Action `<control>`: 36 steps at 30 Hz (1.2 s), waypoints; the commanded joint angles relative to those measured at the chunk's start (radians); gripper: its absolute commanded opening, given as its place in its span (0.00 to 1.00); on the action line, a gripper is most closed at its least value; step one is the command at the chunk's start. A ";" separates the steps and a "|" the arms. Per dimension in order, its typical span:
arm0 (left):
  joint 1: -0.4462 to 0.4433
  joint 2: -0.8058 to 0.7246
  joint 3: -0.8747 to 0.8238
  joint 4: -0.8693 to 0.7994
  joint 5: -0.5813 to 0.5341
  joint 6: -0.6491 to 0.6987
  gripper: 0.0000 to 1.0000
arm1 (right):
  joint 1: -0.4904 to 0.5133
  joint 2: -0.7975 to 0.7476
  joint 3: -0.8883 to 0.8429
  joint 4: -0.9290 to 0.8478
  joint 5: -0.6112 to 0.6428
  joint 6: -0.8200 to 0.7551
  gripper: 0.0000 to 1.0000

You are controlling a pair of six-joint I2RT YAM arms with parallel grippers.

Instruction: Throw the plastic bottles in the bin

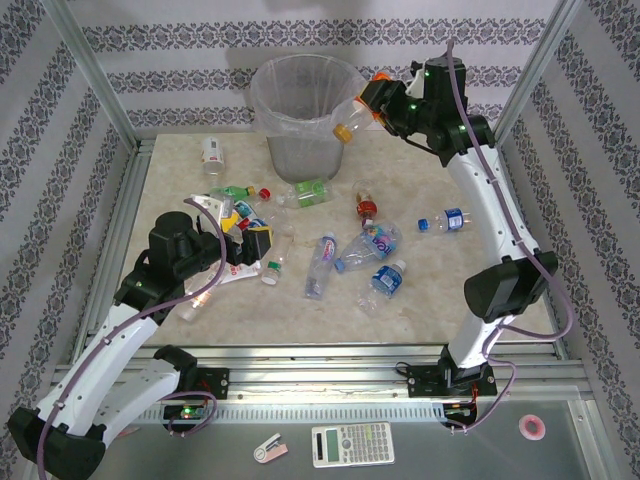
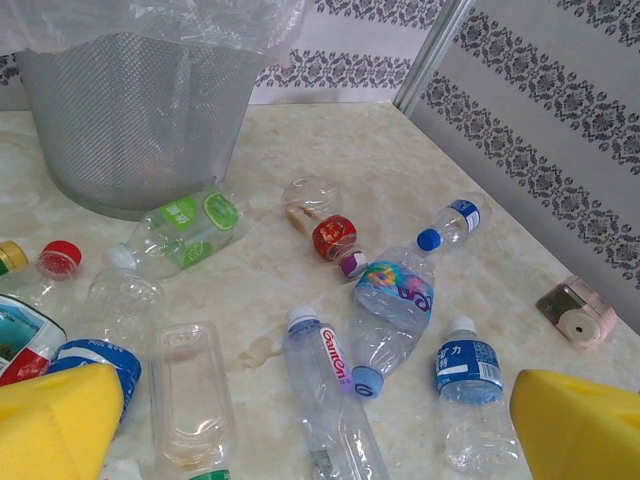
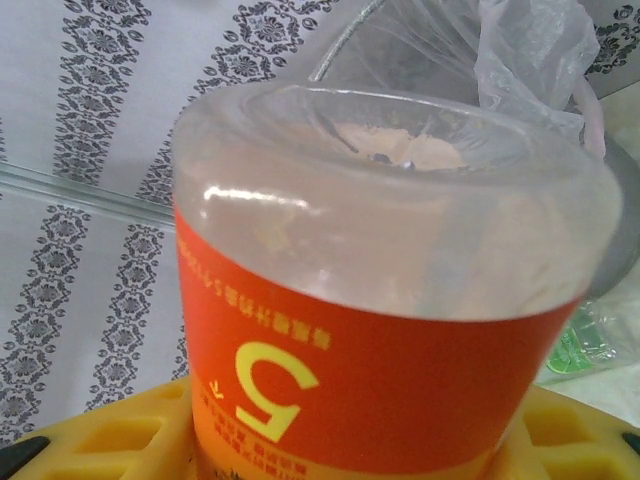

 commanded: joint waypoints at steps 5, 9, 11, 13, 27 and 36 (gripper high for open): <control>-0.026 0.023 0.072 -0.040 -0.039 -0.003 1.00 | 0.017 0.008 -0.052 -0.011 -0.021 0.015 0.36; -0.030 0.022 0.080 -0.048 -0.052 -0.003 1.00 | 0.006 -0.018 -0.159 -0.016 -0.018 0.027 0.35; -0.033 0.024 0.086 -0.060 -0.059 0.000 1.00 | 0.000 -0.046 -0.231 -0.012 -0.010 0.032 0.35; -0.037 0.024 0.089 -0.071 -0.070 0.001 1.00 | -0.006 -0.067 -0.292 -0.016 0.002 0.029 0.35; -0.048 0.043 0.104 -0.090 -0.090 -0.001 1.00 | 0.010 0.137 0.094 0.048 -0.049 0.113 0.37; -0.070 0.053 0.106 -0.119 -0.107 -0.030 1.00 | 0.043 0.817 1.129 0.094 -0.108 0.420 0.89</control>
